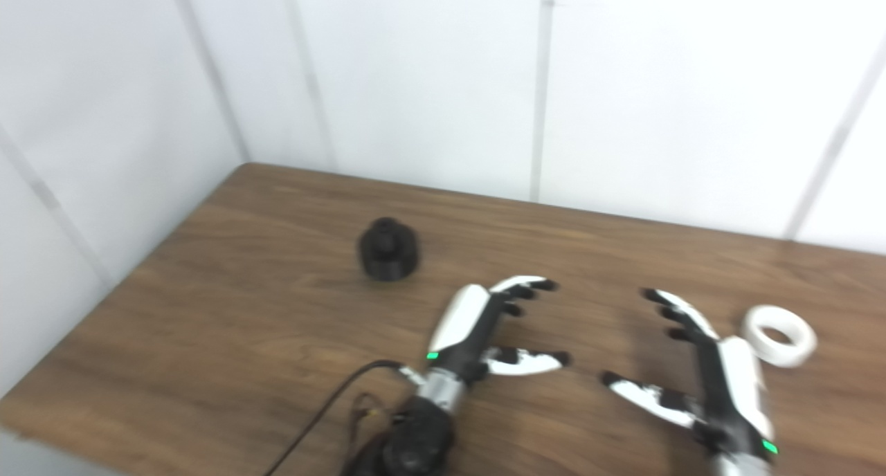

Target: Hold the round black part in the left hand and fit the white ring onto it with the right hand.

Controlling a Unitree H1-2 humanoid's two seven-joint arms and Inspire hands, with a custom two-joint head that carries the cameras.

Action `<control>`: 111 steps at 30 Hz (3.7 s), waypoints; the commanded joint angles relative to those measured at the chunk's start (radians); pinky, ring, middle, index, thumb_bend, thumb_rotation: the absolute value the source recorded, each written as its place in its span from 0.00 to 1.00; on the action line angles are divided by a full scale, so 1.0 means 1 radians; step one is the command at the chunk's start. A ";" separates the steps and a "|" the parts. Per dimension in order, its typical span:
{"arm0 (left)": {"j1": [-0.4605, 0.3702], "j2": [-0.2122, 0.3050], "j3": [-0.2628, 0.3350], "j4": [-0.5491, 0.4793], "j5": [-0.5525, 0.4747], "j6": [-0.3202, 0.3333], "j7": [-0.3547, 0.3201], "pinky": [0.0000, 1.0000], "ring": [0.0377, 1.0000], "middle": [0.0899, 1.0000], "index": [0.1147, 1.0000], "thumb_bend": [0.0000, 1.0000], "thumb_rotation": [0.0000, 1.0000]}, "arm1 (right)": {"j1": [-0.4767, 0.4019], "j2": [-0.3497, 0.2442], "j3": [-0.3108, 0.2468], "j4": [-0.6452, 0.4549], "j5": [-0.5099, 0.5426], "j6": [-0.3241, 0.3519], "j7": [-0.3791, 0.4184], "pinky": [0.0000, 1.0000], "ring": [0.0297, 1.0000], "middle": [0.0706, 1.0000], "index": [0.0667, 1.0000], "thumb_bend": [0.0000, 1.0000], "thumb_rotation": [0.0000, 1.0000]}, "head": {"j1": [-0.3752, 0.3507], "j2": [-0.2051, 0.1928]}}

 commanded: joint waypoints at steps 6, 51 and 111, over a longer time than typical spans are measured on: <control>-0.022 -0.005 -0.010 0.006 0.025 -0.004 0.041 0.66 0.79 0.82 0.73 0.76 0.23 | -0.014 -0.044 -0.025 0.034 0.017 -0.061 -0.006 0.72 0.80 0.84 0.79 0.82 0.17 | -0.005 -0.001; -0.049 0.260 0.260 -0.195 0.312 0.379 0.197 1.00 1.00 1.00 0.87 0.94 0.48 | -0.017 -0.047 -0.029 0.038 0.017 -0.056 -0.013 0.71 0.80 0.84 0.78 0.82 0.14 | 0.003 -0.006; -0.255 0.411 0.099 0.152 0.221 0.364 -0.021 1.00 1.00 1.00 0.68 1.00 0.41 | 0.019 -0.039 -0.065 -0.054 0.002 -0.005 0.028 0.67 0.79 0.86 0.77 0.83 0.14 | -0.030 0.024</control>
